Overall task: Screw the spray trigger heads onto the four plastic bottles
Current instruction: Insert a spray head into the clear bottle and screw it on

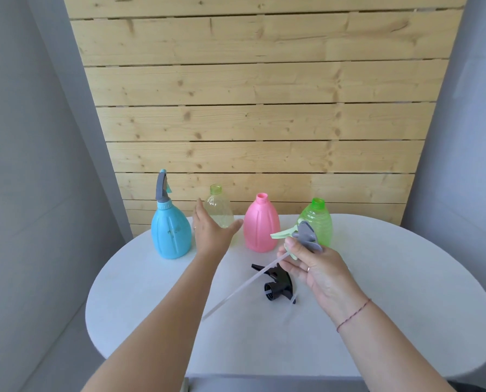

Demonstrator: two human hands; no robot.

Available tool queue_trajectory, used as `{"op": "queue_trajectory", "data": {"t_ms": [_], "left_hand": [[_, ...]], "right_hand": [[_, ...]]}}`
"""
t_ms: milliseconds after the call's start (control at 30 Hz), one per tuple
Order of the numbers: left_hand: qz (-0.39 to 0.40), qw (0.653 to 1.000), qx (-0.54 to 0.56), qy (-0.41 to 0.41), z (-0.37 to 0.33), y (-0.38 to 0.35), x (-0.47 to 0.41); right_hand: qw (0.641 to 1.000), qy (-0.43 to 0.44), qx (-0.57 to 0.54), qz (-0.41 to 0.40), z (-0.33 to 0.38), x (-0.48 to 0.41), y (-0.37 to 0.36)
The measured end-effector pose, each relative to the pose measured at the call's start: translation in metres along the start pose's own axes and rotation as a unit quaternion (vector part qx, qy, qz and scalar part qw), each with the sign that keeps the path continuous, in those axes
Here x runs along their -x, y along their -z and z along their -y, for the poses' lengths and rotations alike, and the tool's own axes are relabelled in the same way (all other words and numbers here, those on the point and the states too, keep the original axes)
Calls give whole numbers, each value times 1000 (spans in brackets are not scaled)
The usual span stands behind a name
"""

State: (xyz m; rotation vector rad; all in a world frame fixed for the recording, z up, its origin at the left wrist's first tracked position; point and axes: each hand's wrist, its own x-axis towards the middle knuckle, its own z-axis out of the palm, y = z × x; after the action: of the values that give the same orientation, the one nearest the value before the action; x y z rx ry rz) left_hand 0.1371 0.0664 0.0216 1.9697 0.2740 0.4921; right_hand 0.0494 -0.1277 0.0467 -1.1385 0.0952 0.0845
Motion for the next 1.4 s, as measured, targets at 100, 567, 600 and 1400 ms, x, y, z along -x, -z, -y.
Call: {"op": "queue_trajectory", "data": {"t_ms": [100,567,600,1400], "left_hand": [[-12,1000,11,13,7,-9,-19],[-14,1000,14,-18,9,5,35],[-5,1000,9,-27,6,6,45],[33,996,60,-61,-32,24,102]], "right_hand": [[1000,5,-12,-14,-1,-6,4],[978,193,73,-21,80,0,-22],[971,227,79,-12,99,2,-32],[919,308,237,59,146,9,-113]]}}
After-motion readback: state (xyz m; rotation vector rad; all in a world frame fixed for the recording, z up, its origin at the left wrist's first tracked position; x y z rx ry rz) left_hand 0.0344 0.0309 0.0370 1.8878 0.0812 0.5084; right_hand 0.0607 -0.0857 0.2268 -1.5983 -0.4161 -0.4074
